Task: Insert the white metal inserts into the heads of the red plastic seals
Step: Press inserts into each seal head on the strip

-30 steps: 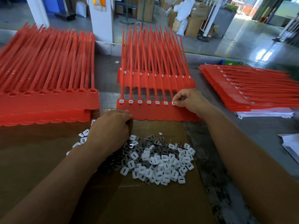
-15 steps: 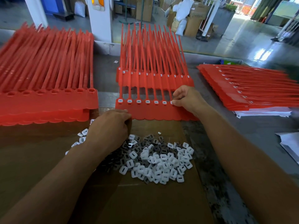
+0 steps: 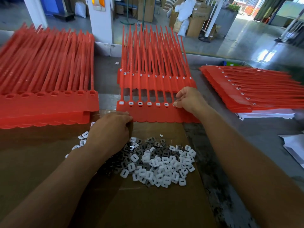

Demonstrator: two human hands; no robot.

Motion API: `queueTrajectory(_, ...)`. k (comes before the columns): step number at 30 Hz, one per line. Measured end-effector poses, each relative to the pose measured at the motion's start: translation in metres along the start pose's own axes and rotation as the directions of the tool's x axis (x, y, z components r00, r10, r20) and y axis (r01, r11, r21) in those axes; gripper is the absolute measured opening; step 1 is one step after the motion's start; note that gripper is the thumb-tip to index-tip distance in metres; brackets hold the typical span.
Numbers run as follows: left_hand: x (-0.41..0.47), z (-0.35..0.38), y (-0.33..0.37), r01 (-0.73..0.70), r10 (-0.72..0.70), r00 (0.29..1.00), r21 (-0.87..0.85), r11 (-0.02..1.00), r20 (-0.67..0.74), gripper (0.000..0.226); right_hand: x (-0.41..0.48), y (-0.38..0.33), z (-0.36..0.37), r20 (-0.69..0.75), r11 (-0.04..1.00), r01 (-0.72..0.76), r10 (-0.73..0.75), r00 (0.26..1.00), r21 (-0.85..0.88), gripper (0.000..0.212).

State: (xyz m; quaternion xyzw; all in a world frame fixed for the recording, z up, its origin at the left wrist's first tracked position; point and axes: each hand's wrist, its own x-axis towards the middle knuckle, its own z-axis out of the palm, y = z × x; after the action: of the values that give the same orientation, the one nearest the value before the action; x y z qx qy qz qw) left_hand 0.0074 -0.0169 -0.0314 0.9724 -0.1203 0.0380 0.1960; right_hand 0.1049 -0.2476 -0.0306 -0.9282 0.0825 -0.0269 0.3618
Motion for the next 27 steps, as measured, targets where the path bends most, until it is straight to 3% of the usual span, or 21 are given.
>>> queueTrajectory(4,0.0,0.001,-0.001,0.007,-0.007,1.0,-0.01,1.0,-0.001,0.043,-0.011,0.006,0.005,-0.066,0.995,0.098,-0.1,0.993,-0.036,0.019)
queueTrajectory(8,0.001,0.001,-0.001,0.007,-0.007,1.0,-0.017,1.0,-0.009,0.042,-0.028,0.0,-0.005,-0.003,0.991,0.096,-0.097,0.995,0.097,0.013)
queueTrajectory(10,0.001,0.001,-0.001,0.008,-0.008,1.0,-0.022,1.0,-0.013,0.041,-0.042,-0.004,-0.012,0.031,0.984,0.159,-0.162,0.986,0.078,0.012)
queueTrajectory(13,0.0,0.001,-0.001,0.006,-0.006,1.0,-0.019,1.0,-0.007,0.041,-0.065,-0.01,-0.025,0.247,0.968,0.25,-0.246,0.937,0.016,0.01)
queueTrajectory(16,0.001,0.001,-0.001,0.008,-0.008,1.0,-0.02,1.0,-0.01,0.041,-0.081,-0.016,-0.038,0.521,0.959,0.284,-0.25,0.816,0.015,0.017)
queueTrajectory(18,0.001,0.001,-0.001,0.01,-0.01,1.0,-0.019,1.0,-0.005,0.042,-0.088,-0.018,-0.041,0.626,0.96,0.279,-0.238,0.743,0.034,0.021)
queueTrajectory(22,0.001,0.001,-0.001,0.008,-0.008,1.0,-0.015,1.0,-0.005,0.042,-0.093,-0.018,-0.036,0.703,0.949,0.315,-0.2,0.683,-0.036,0.019)
queueTrajectory(27,0.002,0.001,-0.001,0.005,-0.005,1.0,-0.013,1.0,-0.003,0.041,-0.094,-0.015,-0.03,0.704,0.948,0.313,-0.185,0.686,-0.056,0.008)
